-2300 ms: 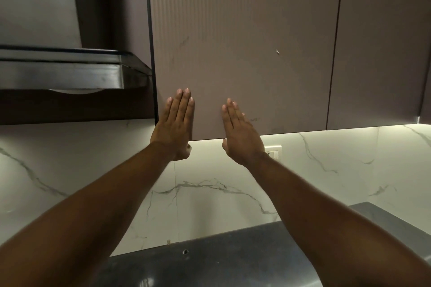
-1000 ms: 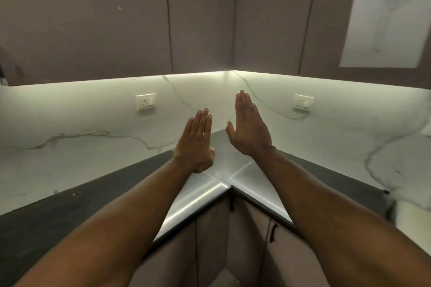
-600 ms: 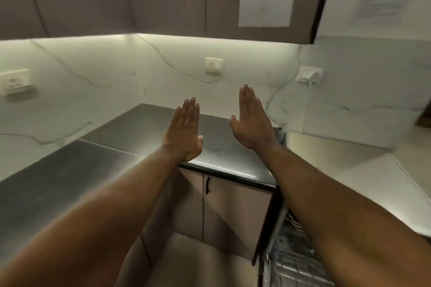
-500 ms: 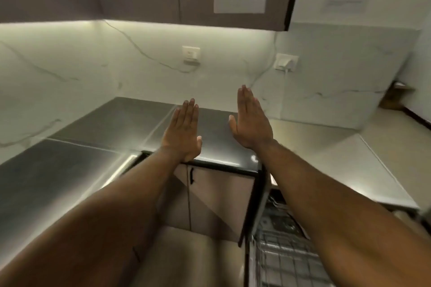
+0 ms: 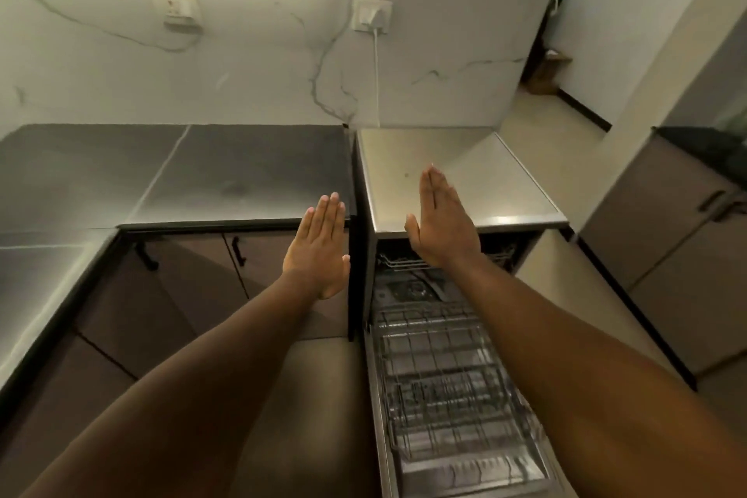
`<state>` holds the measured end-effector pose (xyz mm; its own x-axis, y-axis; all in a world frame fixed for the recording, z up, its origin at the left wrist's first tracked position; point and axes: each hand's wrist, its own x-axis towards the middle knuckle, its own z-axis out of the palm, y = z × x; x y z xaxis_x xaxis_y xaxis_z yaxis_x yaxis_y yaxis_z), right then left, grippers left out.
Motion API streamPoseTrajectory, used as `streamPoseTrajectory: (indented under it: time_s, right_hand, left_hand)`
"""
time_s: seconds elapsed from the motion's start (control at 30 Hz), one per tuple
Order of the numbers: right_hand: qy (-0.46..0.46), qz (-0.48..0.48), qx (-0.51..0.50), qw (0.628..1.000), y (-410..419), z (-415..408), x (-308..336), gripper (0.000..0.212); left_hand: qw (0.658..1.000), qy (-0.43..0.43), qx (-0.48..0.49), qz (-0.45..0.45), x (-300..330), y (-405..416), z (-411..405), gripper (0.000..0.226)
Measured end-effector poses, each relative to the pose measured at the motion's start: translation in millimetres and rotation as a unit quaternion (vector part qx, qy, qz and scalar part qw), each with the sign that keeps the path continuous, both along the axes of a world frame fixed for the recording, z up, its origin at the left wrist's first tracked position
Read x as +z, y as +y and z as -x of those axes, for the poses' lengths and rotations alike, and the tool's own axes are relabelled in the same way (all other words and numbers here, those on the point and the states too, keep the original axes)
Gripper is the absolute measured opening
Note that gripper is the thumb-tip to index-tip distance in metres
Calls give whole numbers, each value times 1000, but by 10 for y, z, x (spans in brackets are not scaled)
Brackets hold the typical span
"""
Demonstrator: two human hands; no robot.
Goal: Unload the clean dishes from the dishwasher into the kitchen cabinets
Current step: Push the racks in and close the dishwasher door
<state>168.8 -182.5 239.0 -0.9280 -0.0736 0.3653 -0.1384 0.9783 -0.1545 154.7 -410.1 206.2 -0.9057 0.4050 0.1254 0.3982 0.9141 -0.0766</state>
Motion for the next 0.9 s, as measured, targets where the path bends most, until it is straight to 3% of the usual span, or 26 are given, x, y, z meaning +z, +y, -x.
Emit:
streamPoseTrajectory:
  time_s: [0.27,0.47,0.9]
  right_hand:
    - [-77,14,-52,996,851,-933,-704,76]
    - [-120,28,-57,991,1340,-1554,-1122,75]
    - [-195,55,-68,977,2208,-2458,-1848,75]
  left_hand:
    - [996,-70,-50,24,-608,897,-716,83]
    - [994,-85,-58,24,-958,1440,-1318,82]
    - [977,-202,-45,45,-1585,2341,-2215,83]
